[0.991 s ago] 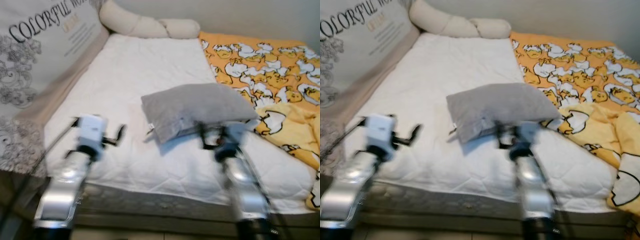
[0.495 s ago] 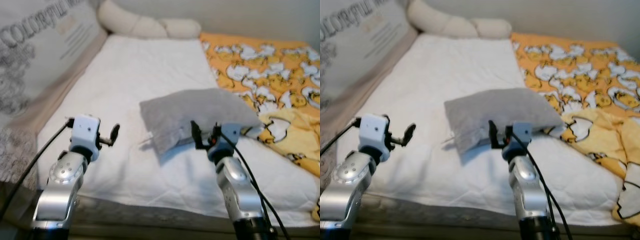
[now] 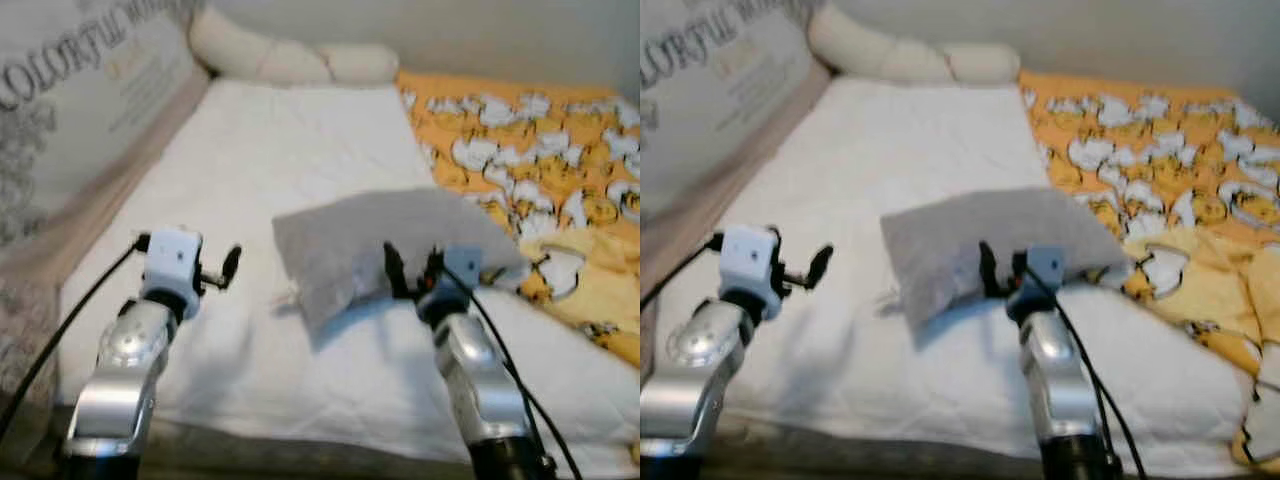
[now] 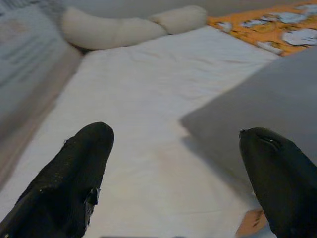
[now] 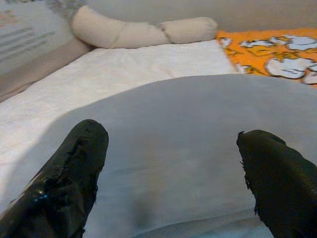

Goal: Clean up the room

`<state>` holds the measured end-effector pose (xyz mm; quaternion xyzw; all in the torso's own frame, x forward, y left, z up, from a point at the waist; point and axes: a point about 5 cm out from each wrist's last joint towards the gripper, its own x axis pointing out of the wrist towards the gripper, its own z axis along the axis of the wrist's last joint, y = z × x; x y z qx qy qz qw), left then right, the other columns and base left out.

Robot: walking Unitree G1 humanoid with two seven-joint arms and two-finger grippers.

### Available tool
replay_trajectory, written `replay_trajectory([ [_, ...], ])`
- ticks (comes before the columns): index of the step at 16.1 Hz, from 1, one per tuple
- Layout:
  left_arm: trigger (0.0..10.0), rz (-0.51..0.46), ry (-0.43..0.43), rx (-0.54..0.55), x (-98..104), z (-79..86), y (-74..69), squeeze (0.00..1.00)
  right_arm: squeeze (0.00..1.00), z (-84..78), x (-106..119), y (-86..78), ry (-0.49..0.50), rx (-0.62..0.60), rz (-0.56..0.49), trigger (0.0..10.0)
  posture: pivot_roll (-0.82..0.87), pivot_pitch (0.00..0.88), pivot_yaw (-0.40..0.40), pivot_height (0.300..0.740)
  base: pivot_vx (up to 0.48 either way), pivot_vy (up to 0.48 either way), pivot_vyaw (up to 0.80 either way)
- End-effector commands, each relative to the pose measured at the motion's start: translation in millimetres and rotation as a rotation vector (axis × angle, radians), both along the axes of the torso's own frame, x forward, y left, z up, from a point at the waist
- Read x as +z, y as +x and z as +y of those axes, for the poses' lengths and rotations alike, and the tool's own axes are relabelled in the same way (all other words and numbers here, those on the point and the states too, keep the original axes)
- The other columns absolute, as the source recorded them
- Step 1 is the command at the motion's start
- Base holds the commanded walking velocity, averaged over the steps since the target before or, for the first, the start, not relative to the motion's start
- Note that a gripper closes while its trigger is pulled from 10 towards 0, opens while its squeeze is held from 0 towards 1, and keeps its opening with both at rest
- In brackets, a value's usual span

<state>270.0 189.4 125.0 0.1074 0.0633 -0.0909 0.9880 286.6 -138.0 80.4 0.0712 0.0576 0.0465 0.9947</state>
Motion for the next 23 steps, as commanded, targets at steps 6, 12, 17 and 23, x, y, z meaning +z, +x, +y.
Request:
replay_trajectory([
  [6,10.0,-0.004,0.006,-0.024,1,-5.1,0.4,0.00,0.00,-6.8,2,0.9,0.000,-0.028,-0.001,10.0,0.01,0.000,-0.024,0.740,0.143,0.000,0.00],
  [12,10.0,0.019,0.032,-0.063,0,-6.2,-2.2,0.00,0.00,-13.5,-7,1.3,0.013,-0.075,0.072,10.0,0.00,0.000,-0.024,0.740,0.000,0.000,0.00],
  [17,10.0,0.068,0.104,-0.247,-1,-15.9,-11.1,0.00,1.00,-26.9,-21,17.6,0.145,-0.159,0.277,10.0,0.02,0.000,-0.042,0.740,0.000,0.000,0.00],
  [23,10.0,0.144,0.194,-0.467,-2,-21.3,-21.9,0.00,1.00,-19.8,-28,42.5,0.491,-0.199,0.409,10.0,0.04,0.000,-0.040,0.740,0.000,0.000,0.00],
])
